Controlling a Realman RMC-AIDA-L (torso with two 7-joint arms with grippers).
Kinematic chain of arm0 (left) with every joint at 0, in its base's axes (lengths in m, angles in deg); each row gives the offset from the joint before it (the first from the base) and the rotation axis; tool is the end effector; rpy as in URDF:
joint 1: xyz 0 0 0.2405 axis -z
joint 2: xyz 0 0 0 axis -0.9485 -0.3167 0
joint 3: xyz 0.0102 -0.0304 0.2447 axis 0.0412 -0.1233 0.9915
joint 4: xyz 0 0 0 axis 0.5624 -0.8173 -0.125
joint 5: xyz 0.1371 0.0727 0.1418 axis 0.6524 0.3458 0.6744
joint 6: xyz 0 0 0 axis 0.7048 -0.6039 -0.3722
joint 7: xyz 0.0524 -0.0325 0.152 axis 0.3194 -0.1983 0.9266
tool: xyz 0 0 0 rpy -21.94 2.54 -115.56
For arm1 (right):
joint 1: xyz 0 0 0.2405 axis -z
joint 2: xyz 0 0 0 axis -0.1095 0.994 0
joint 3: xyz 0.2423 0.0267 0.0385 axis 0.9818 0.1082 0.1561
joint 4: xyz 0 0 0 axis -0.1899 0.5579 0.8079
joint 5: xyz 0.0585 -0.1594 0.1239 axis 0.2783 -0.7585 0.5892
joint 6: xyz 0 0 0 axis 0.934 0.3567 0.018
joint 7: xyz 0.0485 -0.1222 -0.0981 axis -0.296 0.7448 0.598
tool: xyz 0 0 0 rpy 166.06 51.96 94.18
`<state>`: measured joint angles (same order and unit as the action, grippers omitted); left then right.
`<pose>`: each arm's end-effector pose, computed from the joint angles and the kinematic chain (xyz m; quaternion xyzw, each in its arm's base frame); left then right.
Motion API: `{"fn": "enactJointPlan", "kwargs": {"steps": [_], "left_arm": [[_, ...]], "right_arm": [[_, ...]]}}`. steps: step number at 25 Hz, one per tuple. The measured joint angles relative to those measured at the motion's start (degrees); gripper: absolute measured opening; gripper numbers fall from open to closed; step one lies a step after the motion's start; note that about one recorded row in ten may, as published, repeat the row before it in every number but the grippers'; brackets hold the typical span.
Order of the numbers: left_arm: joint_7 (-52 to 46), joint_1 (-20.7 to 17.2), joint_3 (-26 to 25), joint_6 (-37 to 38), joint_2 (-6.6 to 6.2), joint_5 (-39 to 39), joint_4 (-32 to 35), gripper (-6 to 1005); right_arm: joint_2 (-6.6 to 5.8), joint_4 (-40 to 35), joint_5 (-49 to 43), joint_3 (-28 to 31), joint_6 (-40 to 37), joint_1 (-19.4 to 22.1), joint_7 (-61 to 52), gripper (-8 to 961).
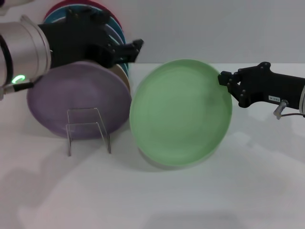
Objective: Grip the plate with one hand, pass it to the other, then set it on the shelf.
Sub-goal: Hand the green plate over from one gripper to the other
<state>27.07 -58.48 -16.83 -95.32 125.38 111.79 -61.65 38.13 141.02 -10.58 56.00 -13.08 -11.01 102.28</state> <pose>-0.0772 0.3441 0.0523 -0.9087 -0.1033 -0.1365 0.3807 0.2104 0.3746 0.0235 -0.9185 0.1260 0.1807 0.3283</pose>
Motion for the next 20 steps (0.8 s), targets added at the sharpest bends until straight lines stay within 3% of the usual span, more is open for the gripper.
{"fn": "enactJointPlan", "kwargs": {"steps": [11,20], "left_arm": [[1.1,0.8,3.3,-2.6,0.41,0.2,3.0,841],[1.0,4.1,3.0,-2.2,0.22,0.4,9.2,833]], "right_arm": [[0.03,1.0,1.6,-2.8,-0.1,-0.9,0.6,88],[-0.05,1.9,3.1,-3.8,0.6,-1.0,0.7,99]]}}
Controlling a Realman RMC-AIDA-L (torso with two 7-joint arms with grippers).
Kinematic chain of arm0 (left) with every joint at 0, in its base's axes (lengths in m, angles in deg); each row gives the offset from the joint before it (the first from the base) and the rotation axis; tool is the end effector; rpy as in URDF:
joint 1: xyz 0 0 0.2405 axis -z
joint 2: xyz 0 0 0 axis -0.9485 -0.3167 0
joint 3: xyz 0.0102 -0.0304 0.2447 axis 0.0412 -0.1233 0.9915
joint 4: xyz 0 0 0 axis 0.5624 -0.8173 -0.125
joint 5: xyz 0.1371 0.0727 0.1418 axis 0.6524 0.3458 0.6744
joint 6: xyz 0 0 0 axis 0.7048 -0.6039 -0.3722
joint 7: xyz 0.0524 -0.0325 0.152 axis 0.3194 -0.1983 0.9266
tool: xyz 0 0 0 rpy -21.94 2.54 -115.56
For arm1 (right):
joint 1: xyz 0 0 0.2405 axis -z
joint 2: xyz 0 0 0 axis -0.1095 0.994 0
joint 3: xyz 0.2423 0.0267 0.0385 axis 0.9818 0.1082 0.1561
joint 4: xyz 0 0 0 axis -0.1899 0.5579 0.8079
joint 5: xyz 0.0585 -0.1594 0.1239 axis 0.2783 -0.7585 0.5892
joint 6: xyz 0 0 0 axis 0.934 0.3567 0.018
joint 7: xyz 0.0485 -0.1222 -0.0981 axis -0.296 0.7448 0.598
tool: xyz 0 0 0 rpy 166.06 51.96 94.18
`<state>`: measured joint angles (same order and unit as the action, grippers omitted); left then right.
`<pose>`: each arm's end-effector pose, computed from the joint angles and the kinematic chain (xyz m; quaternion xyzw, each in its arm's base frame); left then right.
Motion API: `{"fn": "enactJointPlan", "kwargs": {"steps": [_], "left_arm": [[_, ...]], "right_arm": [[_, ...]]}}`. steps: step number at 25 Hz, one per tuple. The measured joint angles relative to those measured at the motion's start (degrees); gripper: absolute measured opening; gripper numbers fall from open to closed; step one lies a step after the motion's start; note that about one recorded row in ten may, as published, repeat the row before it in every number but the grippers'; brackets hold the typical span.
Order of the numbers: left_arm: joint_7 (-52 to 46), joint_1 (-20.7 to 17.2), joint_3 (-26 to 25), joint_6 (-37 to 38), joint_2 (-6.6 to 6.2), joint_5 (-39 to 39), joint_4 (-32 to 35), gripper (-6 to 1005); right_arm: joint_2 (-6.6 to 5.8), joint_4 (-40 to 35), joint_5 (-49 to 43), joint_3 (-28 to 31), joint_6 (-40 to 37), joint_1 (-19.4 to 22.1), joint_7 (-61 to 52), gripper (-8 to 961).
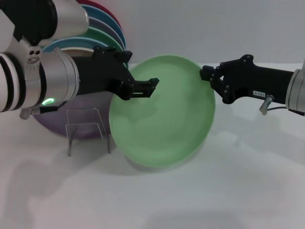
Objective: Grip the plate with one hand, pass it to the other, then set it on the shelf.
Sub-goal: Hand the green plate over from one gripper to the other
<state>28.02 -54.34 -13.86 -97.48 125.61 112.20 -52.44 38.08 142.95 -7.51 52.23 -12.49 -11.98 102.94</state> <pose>-0.0926 0.3507 0.0099 -0.9351 -0.1207 -0.0912 0.3204 0.1808 0.3733 0.0148 -0.9266 0.0891 0.2042 0.3029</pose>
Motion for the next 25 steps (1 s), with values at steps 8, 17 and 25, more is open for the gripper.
{"fn": "enactJointPlan", "kwargs": {"steps": [8,17,25], "left_arm": [[1.6,1.1,0.1,0.7,0.05,1.3,1.4,825],[4.7,1.4,0.4,-0.2,0.04,1.5,0.7,684],[6.3,1.4,0.6,-0.2,0.14,1.9,0.6,379]], "right_arm": [[-0.02,0.9,0.2,0.0,0.6,0.3,0.0,108],[-0.02,1.4,0.5,0.0,1.2,0.4,-0.1,119],[0.03,1.2,1.8,0.0,1.7,0.9,-0.2,128]]}}
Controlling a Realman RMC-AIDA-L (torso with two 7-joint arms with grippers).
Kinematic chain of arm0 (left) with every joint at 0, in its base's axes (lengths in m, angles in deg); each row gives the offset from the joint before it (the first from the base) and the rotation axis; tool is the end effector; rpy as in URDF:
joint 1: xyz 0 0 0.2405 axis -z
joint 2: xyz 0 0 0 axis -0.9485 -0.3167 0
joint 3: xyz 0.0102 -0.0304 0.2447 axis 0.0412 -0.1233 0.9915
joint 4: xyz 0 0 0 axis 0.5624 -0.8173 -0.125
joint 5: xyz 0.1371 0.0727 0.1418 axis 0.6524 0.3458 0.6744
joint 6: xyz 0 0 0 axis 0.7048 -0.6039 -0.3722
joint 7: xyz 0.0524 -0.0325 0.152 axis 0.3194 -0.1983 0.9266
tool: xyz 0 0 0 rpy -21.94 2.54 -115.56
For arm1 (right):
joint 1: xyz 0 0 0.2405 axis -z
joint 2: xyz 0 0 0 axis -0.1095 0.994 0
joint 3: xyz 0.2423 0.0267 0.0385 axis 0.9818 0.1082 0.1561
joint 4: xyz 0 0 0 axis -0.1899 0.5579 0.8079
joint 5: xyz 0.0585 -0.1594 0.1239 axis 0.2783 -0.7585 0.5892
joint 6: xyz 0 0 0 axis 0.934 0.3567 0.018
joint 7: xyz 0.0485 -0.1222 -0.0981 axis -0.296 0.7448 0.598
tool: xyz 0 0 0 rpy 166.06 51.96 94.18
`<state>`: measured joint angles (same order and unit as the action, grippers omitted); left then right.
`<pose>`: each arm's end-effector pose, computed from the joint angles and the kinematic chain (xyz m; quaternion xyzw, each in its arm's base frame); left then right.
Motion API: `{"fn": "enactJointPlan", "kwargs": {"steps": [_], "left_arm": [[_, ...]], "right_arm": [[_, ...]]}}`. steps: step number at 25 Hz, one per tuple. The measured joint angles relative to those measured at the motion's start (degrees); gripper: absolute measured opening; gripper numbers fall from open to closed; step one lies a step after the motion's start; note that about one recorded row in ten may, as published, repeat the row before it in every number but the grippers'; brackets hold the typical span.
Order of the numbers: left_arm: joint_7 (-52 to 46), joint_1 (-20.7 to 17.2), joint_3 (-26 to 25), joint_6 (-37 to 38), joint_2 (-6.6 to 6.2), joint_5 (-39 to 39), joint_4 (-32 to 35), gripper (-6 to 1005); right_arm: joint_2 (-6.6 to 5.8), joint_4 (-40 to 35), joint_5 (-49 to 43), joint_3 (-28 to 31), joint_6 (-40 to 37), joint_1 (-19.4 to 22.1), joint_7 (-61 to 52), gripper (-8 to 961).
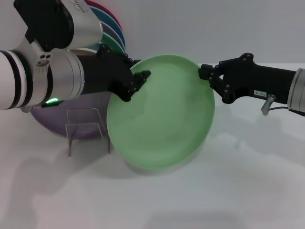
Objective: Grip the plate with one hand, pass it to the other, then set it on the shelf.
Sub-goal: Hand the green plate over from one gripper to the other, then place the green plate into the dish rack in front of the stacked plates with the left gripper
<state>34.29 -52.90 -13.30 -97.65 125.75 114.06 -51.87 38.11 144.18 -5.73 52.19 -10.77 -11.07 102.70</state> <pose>-0.0889 0.3535 0.0062 -0.9420 -0.0556 -0.0616 0.3252 0.1757 0.3675 0.0176 -0.9257 0.0880 0.2213 0.2939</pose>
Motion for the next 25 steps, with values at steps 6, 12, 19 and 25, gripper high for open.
{"fn": "enactJointPlan", "kwargs": {"steps": [6,12,19,25], "left_arm": [[0.7,-0.5,0.5,1.9,0.02,-0.3,-0.4,164],[1.5,-0.6,1.2,2.8,0.04,-0.4,-1.4,89],[9.0,-5.9,5.9,14.7,0.01,-0.5,-4.7,77],[26.6,-9.4,28.7,71.9,-0.26,8.3,12.7,76]], "right_arm": [[-0.1,-1.1,6.1,0.7,2.0,2.0,2.6,135],[-0.13,-6.1,18.0,3.2,6.0,4.9,6.2,199],[0.03,-29.8,35.4,20.8,19.4,7.1,13.0,340],[0.28,-39.1,38.3,30.9,22.7,8.4,20.5,508]]}}
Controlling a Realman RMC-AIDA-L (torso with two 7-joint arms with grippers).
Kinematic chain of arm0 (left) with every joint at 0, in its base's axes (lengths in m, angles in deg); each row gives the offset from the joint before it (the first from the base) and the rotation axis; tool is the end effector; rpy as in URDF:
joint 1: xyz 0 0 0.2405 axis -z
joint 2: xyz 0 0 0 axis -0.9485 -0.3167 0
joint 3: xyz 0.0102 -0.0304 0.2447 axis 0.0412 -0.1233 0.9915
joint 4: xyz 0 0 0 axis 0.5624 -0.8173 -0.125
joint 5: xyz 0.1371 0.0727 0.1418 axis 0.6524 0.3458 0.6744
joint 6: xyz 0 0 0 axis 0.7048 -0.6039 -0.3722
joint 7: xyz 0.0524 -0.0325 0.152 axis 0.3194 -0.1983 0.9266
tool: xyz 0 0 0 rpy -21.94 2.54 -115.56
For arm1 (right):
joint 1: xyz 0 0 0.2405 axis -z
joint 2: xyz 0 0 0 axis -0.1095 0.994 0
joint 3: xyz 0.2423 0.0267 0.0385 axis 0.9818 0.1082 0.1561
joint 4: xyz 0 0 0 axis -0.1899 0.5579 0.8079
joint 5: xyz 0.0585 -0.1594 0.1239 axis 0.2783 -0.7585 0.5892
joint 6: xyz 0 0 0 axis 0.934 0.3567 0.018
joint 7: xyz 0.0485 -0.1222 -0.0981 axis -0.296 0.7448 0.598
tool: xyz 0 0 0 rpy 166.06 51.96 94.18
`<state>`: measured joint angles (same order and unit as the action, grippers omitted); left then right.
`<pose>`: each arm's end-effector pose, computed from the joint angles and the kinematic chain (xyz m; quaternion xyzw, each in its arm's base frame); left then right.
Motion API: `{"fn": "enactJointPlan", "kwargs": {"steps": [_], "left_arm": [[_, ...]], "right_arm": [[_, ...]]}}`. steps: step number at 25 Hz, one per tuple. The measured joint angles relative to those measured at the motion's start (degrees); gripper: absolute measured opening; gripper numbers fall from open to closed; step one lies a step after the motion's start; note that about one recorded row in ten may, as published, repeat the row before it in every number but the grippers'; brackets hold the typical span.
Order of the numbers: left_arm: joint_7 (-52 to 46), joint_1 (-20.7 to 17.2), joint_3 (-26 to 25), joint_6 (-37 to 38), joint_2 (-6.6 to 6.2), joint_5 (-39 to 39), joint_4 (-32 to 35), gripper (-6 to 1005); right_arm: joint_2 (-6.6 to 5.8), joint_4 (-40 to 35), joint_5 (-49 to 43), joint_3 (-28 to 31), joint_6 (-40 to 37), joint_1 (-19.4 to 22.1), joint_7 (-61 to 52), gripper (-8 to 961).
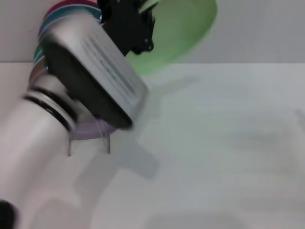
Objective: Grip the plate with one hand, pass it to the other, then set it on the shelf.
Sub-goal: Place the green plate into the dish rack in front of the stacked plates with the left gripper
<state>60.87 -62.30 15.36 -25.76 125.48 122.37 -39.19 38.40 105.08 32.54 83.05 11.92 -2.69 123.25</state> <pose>-0.0635 0.3435 -0.0161 -0.7559 0.2351 -0.1252 0.5980 0.3267 0.2862 0.0976 -0.6597 0.2813 0.5141 0.4705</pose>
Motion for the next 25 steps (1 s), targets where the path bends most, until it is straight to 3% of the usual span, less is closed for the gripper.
{"fn": "enactJointPlan", "kwargs": {"steps": [4,8,9,12,14,17,22,25], "left_arm": [[-11.4,4.5,4.1,35.1,-0.19,9.9,18.8,76],[-41.1,5.9,-3.6,59.9,-0.9,21.3,35.4,77],[-47.2,6.2,-5.3,63.3,-1.33,22.2,39.2,77],[-60.3,8.7,-7.3,73.6,-4.41,22.3,51.1,77],[-68.5,12.0,-6.5,81.4,-7.46,22.5,62.1,77],[-74.3,15.4,-3.3,89.2,-10.63,22.6,74.1,77],[-75.2,16.0,1.0,94.4,-12.66,22.6,79.3,76],[-71.5,16.3,2.9,94.8,-12.48,22.7,81.0,76]], "right_arm": [[0.02,-1.4,-0.1,0.1,-1.3,-0.3,2.0,538],[-0.02,-1.9,-0.2,-0.2,-2.8,-0.9,3.3,537],[-0.06,-2.2,-0.2,-0.2,-3.0,-1.1,3.9,537],[-0.12,-3.0,-0.2,-0.2,-3.3,-1.5,4.9,537],[-0.17,-3.2,-0.3,-0.3,-3.7,-1.7,5.5,537],[-0.15,-3.9,-0.3,-0.4,-3.8,-2.2,6.6,538],[-0.13,-4.5,-0.4,-0.4,-3.6,-2.8,6.8,538],[-0.13,-4.5,-0.5,-0.4,-2.7,-2.9,6.8,538]]}}
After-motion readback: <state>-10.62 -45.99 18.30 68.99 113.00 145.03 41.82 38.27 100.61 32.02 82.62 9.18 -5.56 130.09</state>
